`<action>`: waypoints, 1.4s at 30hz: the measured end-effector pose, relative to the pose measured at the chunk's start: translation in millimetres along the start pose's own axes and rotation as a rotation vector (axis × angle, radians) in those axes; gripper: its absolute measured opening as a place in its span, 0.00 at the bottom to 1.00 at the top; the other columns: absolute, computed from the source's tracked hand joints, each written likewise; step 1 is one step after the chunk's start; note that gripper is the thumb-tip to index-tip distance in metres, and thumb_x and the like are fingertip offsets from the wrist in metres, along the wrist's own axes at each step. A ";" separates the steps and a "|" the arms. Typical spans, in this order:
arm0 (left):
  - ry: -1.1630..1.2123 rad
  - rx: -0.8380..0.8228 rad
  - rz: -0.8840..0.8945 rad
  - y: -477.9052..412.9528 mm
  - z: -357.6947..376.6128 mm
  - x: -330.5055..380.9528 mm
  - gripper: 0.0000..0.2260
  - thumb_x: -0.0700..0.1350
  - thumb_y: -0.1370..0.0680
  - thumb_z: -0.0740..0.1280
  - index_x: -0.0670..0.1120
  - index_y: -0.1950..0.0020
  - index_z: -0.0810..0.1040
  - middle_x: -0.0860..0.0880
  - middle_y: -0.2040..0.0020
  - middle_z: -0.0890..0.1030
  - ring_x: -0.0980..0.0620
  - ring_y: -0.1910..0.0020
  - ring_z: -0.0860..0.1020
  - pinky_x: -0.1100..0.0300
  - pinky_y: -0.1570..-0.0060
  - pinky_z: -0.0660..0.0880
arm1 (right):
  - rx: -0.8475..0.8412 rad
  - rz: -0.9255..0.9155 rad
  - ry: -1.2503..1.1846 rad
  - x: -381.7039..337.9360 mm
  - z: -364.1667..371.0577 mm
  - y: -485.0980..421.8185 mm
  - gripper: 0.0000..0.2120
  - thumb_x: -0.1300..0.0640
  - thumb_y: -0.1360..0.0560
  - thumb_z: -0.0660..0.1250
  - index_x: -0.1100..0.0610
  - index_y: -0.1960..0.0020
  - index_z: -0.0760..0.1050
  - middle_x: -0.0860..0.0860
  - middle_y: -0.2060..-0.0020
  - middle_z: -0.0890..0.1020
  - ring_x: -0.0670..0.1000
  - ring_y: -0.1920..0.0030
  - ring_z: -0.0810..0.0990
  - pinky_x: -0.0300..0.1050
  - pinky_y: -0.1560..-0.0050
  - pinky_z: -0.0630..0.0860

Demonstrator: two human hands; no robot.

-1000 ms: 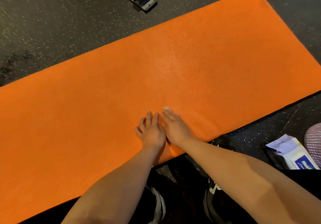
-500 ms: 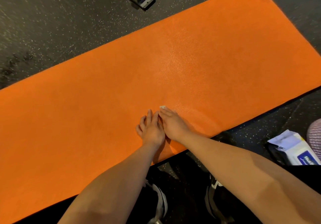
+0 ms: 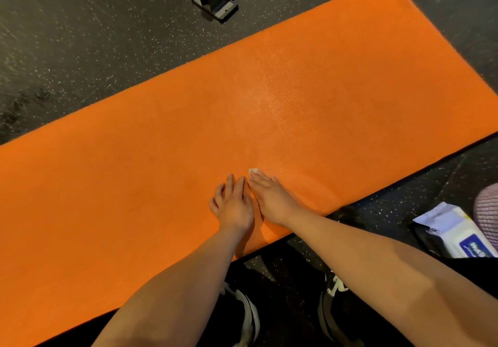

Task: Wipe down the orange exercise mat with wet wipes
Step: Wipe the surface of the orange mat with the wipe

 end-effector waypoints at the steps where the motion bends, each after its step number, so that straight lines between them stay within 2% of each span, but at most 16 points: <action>1: 0.001 0.008 0.005 0.0 0.8 -0.1 0.22 0.53 0.15 0.54 0.62 0.21 0.58 0.56 0.17 0.48 0.48 0.20 0.47 0.45 0.25 0.43 | 0.004 0.003 0.044 5.2 -3.6 0.4 0.28 0.61 0.15 0.53 0.54 0.17 0.51 0.48 0.18 0.48 0.49 0.18 0.42 0.54 0.20 0.39; 5: -0.012 0.015 -0.001 0.6 0.8 3.3 0.22 0.53 0.16 0.54 0.62 0.21 0.60 0.56 0.17 0.48 0.48 0.21 0.47 0.44 0.25 0.44 | 0.159 0.338 0.058 47.7 -27.2 -0.7 0.28 0.59 0.16 0.52 0.52 0.17 0.50 0.47 0.18 0.44 0.48 0.19 0.38 0.57 0.20 0.38; 7: -0.005 0.035 -0.025 1.5 -0.9 5.3 0.22 0.52 0.17 0.56 0.61 0.22 0.61 0.56 0.17 0.49 0.48 0.21 0.48 0.45 0.25 0.45 | 0.203 0.405 0.019 44.7 -26.2 -4.3 0.28 0.58 0.16 0.52 0.55 0.17 0.50 0.49 0.18 0.44 0.49 0.19 0.38 0.56 0.20 0.39; 10: 0.012 0.061 -0.053 1.4 -2.8 7.1 0.22 0.51 0.17 0.56 0.61 0.23 0.62 0.56 0.18 0.50 0.48 0.21 0.50 0.46 0.26 0.46 | 0.123 0.196 -0.036 6.7 -8.9 -12.9 0.26 0.57 0.15 0.53 0.57 0.18 0.55 0.52 0.18 0.51 0.50 0.18 0.45 0.54 0.20 0.41; 13: -0.005 0.060 -0.037 -0.4 -4.0 5.8 0.23 0.51 0.17 0.56 0.61 0.22 0.60 0.56 0.18 0.51 0.47 0.22 0.51 0.45 0.27 0.47 | 0.029 0.012 0.027 -3.0 -4.6 -12.8 0.25 0.55 0.14 0.51 0.54 0.18 0.54 0.48 0.18 0.53 0.47 0.19 0.47 0.54 0.20 0.40; 15: -0.034 0.044 -0.030 -1.7 -5.3 3.8 0.24 0.52 0.17 0.56 0.61 0.21 0.58 0.57 0.18 0.50 0.47 0.22 0.50 0.44 0.28 0.47 | 0.061 0.027 0.086 14.2 -16.0 -14.1 0.26 0.55 0.14 0.50 0.51 0.17 0.51 0.46 0.18 0.51 0.46 0.19 0.45 0.56 0.20 0.39; 17: -0.072 0.037 -0.019 -2.3 -6.5 3.8 0.25 0.53 0.17 0.56 0.62 0.20 0.56 0.56 0.18 0.48 0.46 0.23 0.50 0.44 0.29 0.49 | 0.159 0.179 0.091 38.0 -31.4 -12.1 0.26 0.54 0.14 0.50 0.51 0.17 0.49 0.46 0.18 0.49 0.47 0.19 0.42 0.57 0.21 0.37; 19: -0.099 0.042 -0.012 -5.0 -8.2 6.7 0.25 0.53 0.17 0.56 0.62 0.20 0.56 0.56 0.18 0.48 0.46 0.24 0.51 0.44 0.31 0.50 | 0.238 0.341 0.046 50.7 -38.5 -13.4 0.26 0.55 0.14 0.50 0.53 0.17 0.49 0.47 0.18 0.48 0.48 0.19 0.41 0.57 0.20 0.37; 21: -0.113 0.052 -0.019 -11.9 -11.2 8.4 0.24 0.53 0.17 0.56 0.61 0.20 0.56 0.55 0.18 0.48 0.46 0.24 0.52 0.44 0.31 0.51 | 0.244 0.384 -0.018 39.0 -32.9 -23.6 0.26 0.58 0.15 0.52 0.56 0.18 0.52 0.50 0.18 0.48 0.49 0.18 0.43 0.57 0.21 0.39; 25: -0.081 0.029 -0.029 -33.1 -13.7 7.6 0.22 0.54 0.15 0.51 0.61 0.20 0.56 0.55 0.18 0.48 0.46 0.22 0.50 0.41 0.28 0.51 | 0.084 0.140 -0.122 -6.2 -10.7 -42.0 0.24 0.58 0.14 0.53 0.56 0.18 0.57 0.50 0.18 0.53 0.48 0.18 0.48 0.54 0.20 0.41; 27: -0.079 0.027 -0.020 -36.5 -12.4 4.7 0.22 0.55 0.15 0.50 0.60 0.20 0.56 0.56 0.18 0.48 0.46 0.22 0.50 0.41 0.28 0.50 | 0.050 0.050 -0.060 -3.7 -12.5 -43.1 0.24 0.57 0.14 0.52 0.53 0.18 0.56 0.47 0.18 0.54 0.47 0.19 0.48 0.56 0.20 0.41; 29: -0.094 0.040 -0.011 -34.3 -9.8 2.2 0.23 0.55 0.16 0.51 0.61 0.20 0.55 0.57 0.18 0.47 0.47 0.22 0.50 0.42 0.28 0.50 | 0.082 0.053 0.068 12.9 -19.8 -41.7 0.27 0.59 0.15 0.54 0.50 0.17 0.53 0.45 0.18 0.52 0.47 0.19 0.45 0.57 0.20 0.39; 32: -0.092 0.045 -0.013 -35.0 -6.5 1.4 0.24 0.55 0.16 0.51 0.62 0.20 0.52 0.57 0.18 0.43 0.48 0.23 0.48 0.43 0.29 0.49 | 0.221 0.282 0.081 46.5 -42.4 -35.6 0.34 0.65 0.19 0.57 0.52 0.17 0.49 0.46 0.18 0.48 0.47 0.19 0.42 0.55 0.20 0.37; 34: -0.087 0.032 -0.017 -36.8 -4.6 1.1 0.24 0.56 0.16 0.51 0.63 0.20 0.51 0.57 0.18 0.41 0.47 0.23 0.47 0.43 0.29 0.48 | 0.241 0.354 0.088 47.7 -44.8 -36.2 0.34 0.64 0.19 0.56 0.54 0.17 0.49 0.47 0.18 0.46 0.48 0.19 0.41 0.55 0.20 0.38; 39: -0.055 0.022 -0.010 -37.5 -2.1 -2.0 0.23 0.56 0.16 0.50 0.64 0.20 0.50 0.58 0.18 0.40 0.48 0.23 0.48 0.42 0.28 0.49 | 0.021 0.069 0.050 -4.7 -8.8 -42.3 0.27 0.58 0.14 0.52 0.53 0.17 0.52 0.47 0.18 0.49 0.46 0.19 0.43 0.51 0.21 0.38; 42: -0.042 0.013 0.006 -38.2 -2.6 -3.0 0.23 0.56 0.16 0.50 0.64 0.20 0.51 0.58 0.18 0.40 0.47 0.23 0.48 0.42 0.29 0.48 | 0.005 0.003 0.149 9.9 -14.1 -42.1 0.30 0.60 0.16 0.54 0.49 0.17 0.49 0.44 0.18 0.47 0.45 0.19 0.42 0.53 0.21 0.36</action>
Point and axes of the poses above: each hand's wrist, its own y-axis away from the middle knuckle, its own z-axis out of the palm, x = y × z, the point moved 7 cm from there along -y, towards the middle knuckle
